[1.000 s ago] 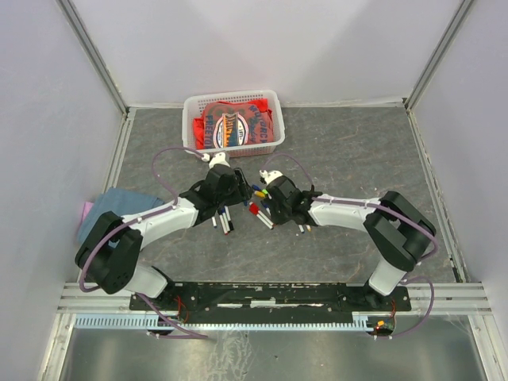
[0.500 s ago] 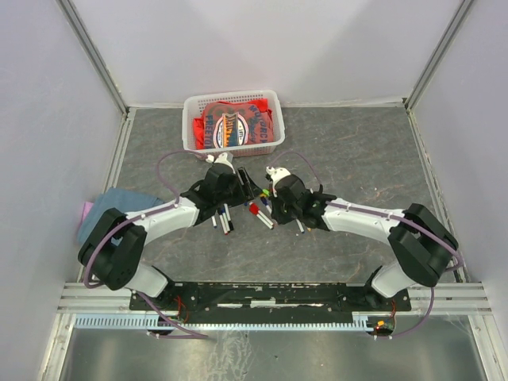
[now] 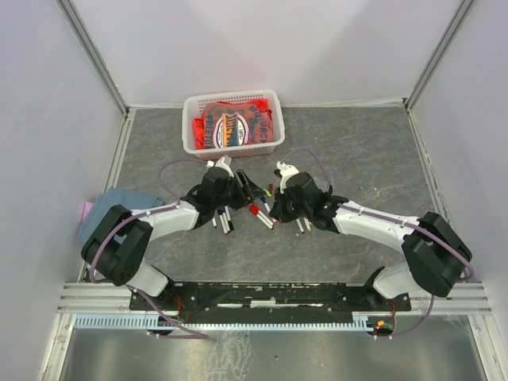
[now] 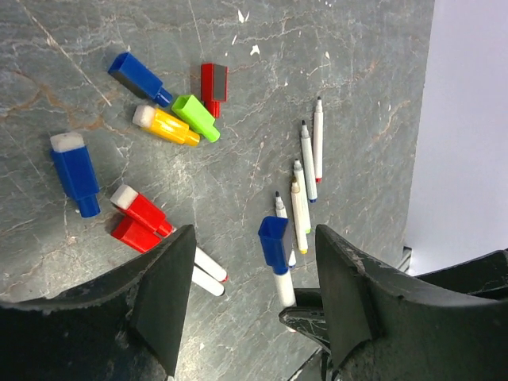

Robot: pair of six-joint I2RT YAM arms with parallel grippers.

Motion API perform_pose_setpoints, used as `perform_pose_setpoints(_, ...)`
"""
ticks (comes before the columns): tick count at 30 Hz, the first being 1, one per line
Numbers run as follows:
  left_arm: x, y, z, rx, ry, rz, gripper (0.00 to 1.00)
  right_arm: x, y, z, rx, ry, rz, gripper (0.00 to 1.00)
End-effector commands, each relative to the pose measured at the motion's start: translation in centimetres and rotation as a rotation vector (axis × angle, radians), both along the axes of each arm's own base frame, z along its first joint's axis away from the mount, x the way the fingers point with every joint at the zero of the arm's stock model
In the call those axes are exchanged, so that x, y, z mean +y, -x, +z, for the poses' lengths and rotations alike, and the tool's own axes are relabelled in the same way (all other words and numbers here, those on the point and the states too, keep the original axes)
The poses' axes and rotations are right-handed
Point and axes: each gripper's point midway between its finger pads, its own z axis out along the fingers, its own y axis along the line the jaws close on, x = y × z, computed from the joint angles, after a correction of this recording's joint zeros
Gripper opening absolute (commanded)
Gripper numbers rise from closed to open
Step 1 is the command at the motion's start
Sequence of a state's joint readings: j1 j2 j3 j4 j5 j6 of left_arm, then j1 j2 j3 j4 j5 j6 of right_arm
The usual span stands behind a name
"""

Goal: Open the pen caps

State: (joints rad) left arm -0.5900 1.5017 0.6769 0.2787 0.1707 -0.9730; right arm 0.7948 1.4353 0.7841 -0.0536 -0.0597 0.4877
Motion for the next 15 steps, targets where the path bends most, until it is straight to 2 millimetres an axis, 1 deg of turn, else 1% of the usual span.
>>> perform_pose_setpoints(1, -1.2, -0.2, 1.5, -0.001, 0.132, -0.005, 0.67, 1.4, -0.3, 2.5, -0.029, -0.119, 0.015, 0.01)
perform_pose_setpoints(9, -2.0, 0.0, 1.7, 0.025, 0.205, -0.016, 0.64, 2.2, 0.0, 2.9, -0.011, -0.170, 0.036, 0.01)
perform_pose_setpoints(11, -2.3, 0.0, 1.9, 0.023, 0.224, -0.024, 0.61, 2.2, 0.0, 2.9, -0.012, -0.174, 0.035, 0.01)
perform_pose_setpoints(15, -2.3, 0.1, 1.7, 0.032, 0.240, -0.023, 0.55, 2.3, 0.1, 2.9, -0.009, -0.180, 0.038, 0.01)
